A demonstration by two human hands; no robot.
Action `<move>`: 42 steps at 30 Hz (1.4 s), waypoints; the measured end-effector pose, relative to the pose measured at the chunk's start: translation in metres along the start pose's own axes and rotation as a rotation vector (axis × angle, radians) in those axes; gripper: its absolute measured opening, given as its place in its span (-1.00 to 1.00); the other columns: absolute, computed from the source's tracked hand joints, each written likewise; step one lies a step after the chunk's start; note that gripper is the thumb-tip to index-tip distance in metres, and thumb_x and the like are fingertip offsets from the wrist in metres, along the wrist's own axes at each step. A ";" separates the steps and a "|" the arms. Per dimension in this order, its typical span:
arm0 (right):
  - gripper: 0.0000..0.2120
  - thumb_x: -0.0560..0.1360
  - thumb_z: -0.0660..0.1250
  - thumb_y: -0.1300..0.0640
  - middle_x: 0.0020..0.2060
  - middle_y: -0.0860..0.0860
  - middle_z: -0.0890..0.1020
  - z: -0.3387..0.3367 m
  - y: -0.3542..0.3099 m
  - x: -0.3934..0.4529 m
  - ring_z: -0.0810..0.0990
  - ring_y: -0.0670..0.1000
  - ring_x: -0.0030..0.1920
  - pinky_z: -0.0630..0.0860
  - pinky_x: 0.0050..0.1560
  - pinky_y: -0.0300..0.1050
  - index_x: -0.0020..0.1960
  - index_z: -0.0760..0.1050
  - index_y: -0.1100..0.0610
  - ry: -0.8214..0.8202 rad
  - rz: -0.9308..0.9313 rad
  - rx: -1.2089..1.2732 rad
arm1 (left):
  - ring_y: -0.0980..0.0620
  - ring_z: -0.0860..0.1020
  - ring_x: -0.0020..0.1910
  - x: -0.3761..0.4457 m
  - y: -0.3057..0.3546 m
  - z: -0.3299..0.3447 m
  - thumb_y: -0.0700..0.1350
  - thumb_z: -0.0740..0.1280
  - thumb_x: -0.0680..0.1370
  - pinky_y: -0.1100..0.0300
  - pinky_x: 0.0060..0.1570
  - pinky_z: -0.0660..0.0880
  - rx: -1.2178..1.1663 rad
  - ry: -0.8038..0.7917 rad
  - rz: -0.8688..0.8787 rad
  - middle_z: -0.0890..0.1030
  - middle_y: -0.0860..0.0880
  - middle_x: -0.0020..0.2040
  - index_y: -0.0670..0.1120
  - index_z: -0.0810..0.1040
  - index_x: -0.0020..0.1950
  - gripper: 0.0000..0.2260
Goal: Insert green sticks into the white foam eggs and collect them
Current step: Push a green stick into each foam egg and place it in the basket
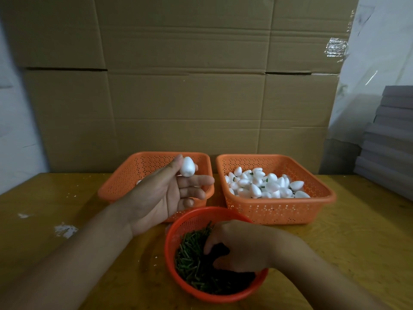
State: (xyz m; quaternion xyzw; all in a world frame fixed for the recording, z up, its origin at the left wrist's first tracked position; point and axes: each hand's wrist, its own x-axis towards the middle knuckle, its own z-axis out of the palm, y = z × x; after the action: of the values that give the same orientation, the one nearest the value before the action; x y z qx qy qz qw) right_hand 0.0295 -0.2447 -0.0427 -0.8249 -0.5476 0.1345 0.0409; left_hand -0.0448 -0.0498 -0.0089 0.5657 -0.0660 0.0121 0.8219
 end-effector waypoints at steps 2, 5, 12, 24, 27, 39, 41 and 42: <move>-0.71 0.57 0.35 0.05 0.23 -0.03 0.54 0.001 0.001 0.001 0.51 -0.01 0.21 0.47 0.24 -0.05 0.29 0.56 -0.05 0.033 0.006 0.001 | 0.00 0.69 -0.23 0.000 0.000 0.000 0.13 0.17 0.59 0.24 -0.33 0.60 -0.041 -0.007 -0.021 0.70 -0.22 0.06 -0.13 0.48 0.13 -0.65; -0.78 0.56 0.35 0.07 0.17 -0.08 0.59 0.002 0.003 0.001 0.55 -0.03 0.15 0.53 0.19 0.01 0.19 0.60 -0.06 0.064 0.025 0.001 | 0.00 0.70 -0.25 0.001 0.001 -0.001 0.11 0.16 0.59 0.24 -0.34 0.62 -0.088 -0.015 -0.057 0.72 -0.20 -0.01 -0.15 0.46 0.11 -0.66; -0.84 0.53 0.35 0.15 0.01 -0.12 0.67 -0.001 0.003 0.001 0.59 -0.12 0.03 0.57 0.11 -0.06 0.04 0.66 -0.01 0.119 0.009 0.085 | 0.09 0.60 -0.24 0.004 -0.005 -0.001 0.18 0.25 0.58 0.27 -0.39 0.48 0.012 0.039 0.014 0.65 -0.07 -0.07 -0.06 0.61 -0.04 -0.67; -0.83 0.54 0.38 0.17 0.00 -0.13 0.71 -0.008 0.003 -0.003 0.63 -0.20 -0.01 0.58 0.06 -0.23 0.06 0.70 0.02 0.271 -0.016 0.189 | 0.11 0.55 -0.35 0.003 -0.002 0.002 0.02 0.31 0.56 0.28 -0.37 0.54 -0.080 0.060 0.037 0.63 -0.07 -0.20 -0.06 0.71 -0.18 -0.75; -0.84 0.54 0.38 0.15 0.00 -0.16 0.71 -0.008 0.002 -0.006 0.62 -0.24 -0.01 0.56 0.05 -0.30 0.05 0.70 0.00 0.267 -0.016 0.211 | 0.11 0.57 -0.35 0.004 -0.001 0.001 0.02 0.37 0.53 0.28 -0.37 0.55 -0.093 0.054 0.023 0.63 -0.08 -0.20 -0.07 0.72 -0.17 -0.78; -0.83 0.40 0.38 0.30 -0.18 0.13 0.71 -0.033 -0.008 -0.012 0.67 -0.09 -0.30 0.62 -0.28 -0.31 -0.06 0.70 0.22 0.373 -0.089 1.659 | 0.00 0.66 -0.19 0.003 0.003 -0.008 -0.14 0.46 0.40 0.20 -0.23 0.63 -0.087 0.053 0.070 0.66 -0.18 -0.03 -0.14 0.63 0.06 -0.75; -0.80 0.37 0.36 0.33 -0.17 0.14 0.72 -0.038 -0.009 -0.015 0.70 -0.07 -0.28 0.63 -0.28 -0.29 -0.10 0.73 0.20 0.389 -0.112 1.776 | 0.00 0.66 -0.18 0.002 0.003 -0.008 -0.14 0.46 0.41 0.19 -0.23 0.63 -0.087 0.060 0.074 0.66 -0.18 -0.02 -0.15 0.61 0.07 -0.74; -0.79 0.36 0.36 0.35 -0.16 0.14 0.73 -0.039 -0.010 -0.016 0.70 -0.06 -0.26 0.63 -0.27 -0.29 -0.11 0.73 0.19 0.402 -0.116 1.805 | -0.01 0.66 -0.17 0.002 0.003 -0.008 -0.14 0.45 0.43 0.19 -0.22 0.63 -0.086 0.058 0.075 0.66 -0.18 -0.02 -0.15 0.60 0.08 -0.75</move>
State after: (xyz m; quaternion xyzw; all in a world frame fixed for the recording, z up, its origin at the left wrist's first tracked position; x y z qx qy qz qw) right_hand 0.0255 -0.2525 0.0001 -0.4597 -0.2583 0.3620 0.7687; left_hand -0.0420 -0.0415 -0.0084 0.5263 -0.0636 0.0566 0.8460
